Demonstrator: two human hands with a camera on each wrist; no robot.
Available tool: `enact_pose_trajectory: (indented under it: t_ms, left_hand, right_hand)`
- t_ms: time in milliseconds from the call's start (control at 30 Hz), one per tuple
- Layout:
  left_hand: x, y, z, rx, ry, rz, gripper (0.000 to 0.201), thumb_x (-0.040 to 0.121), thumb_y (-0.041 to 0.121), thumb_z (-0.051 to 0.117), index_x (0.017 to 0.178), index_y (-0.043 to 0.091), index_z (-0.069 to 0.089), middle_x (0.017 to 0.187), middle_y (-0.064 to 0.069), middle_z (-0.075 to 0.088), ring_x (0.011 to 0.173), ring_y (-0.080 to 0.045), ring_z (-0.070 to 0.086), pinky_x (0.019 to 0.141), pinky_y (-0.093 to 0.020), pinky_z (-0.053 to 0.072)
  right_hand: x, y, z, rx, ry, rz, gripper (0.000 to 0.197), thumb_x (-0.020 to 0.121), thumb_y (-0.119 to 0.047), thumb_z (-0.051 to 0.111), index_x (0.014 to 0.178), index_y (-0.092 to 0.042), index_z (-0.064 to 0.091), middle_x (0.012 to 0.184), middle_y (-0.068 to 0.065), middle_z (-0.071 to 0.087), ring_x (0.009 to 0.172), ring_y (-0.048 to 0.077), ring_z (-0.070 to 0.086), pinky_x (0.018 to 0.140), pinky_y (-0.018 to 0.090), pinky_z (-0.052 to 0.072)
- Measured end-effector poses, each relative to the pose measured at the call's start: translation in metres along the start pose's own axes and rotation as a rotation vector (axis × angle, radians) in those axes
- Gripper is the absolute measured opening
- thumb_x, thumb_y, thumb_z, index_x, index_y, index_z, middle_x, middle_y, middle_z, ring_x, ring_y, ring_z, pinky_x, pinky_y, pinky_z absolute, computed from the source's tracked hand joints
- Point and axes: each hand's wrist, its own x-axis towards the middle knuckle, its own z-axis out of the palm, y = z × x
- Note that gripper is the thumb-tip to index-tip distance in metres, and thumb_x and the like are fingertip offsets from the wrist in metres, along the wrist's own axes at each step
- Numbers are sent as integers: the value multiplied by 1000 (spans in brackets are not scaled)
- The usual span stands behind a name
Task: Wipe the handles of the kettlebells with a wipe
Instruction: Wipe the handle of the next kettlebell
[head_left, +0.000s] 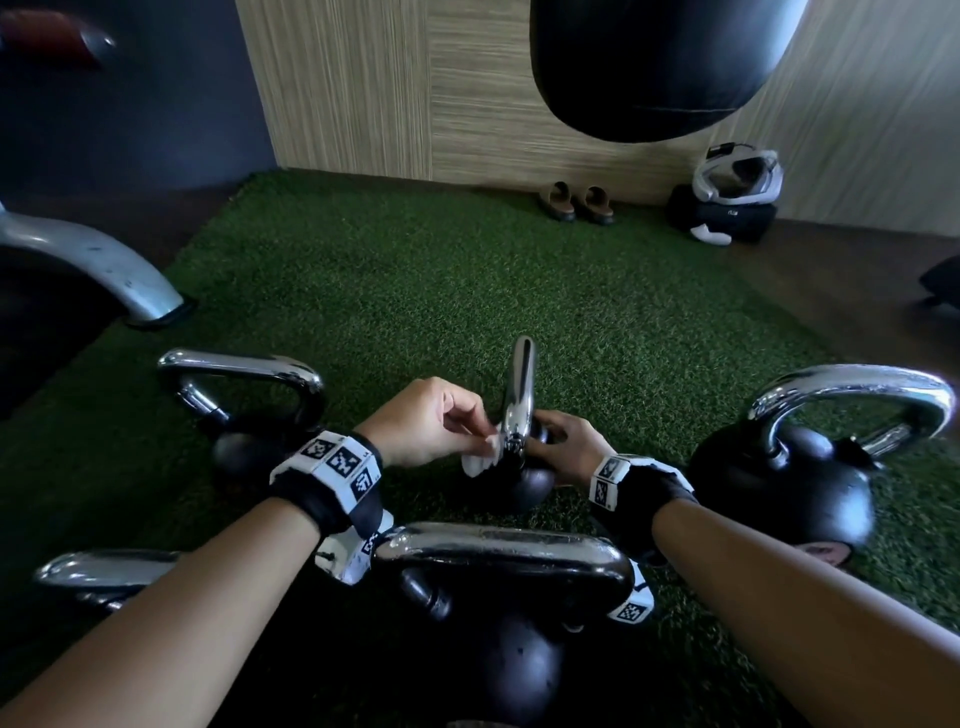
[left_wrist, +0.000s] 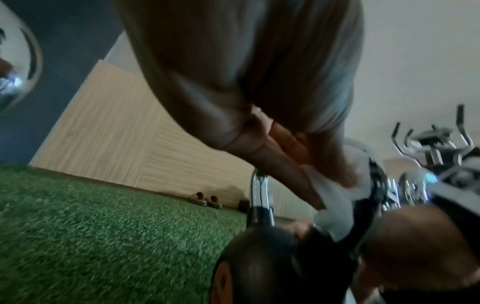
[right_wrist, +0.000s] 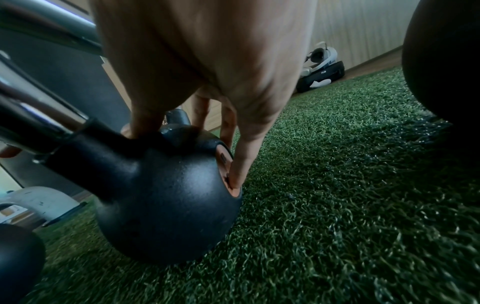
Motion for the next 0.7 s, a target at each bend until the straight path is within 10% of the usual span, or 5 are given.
enact_pose_trajectory:
  t_ms: [333,500,700]
  left_hand:
    - [-1,0,4,250,14,-113,12,81,26,87,83,33,79,89,16,78,86,3,72,89,-27,59]
    - [7,5,-28,15,279,-231,23,76,35,89,94,24,80,92,9,80,92,-9,76,89,-34,60]
    - [18,40,-55,-636,380,-284,20,87,10,76,105,3,70,97,-9,78,84,-16,76,71,-25,62]
  right_hand:
    - [4,-17,-19,-43,-34,52,46,82,-39,83,123,-23,73,110,-3,76,91,11,71,68,16,49]
    - [-4,-66,-61,81,187,-101,17,93,-16,73,110,-14,74,88,-2,74,62,4,63,50,15,48]
    - [-20,-146,-76,208,-80,-423,35,81,-14,85,114,-22,77,93,2,80,80,16,74,78,28,63]
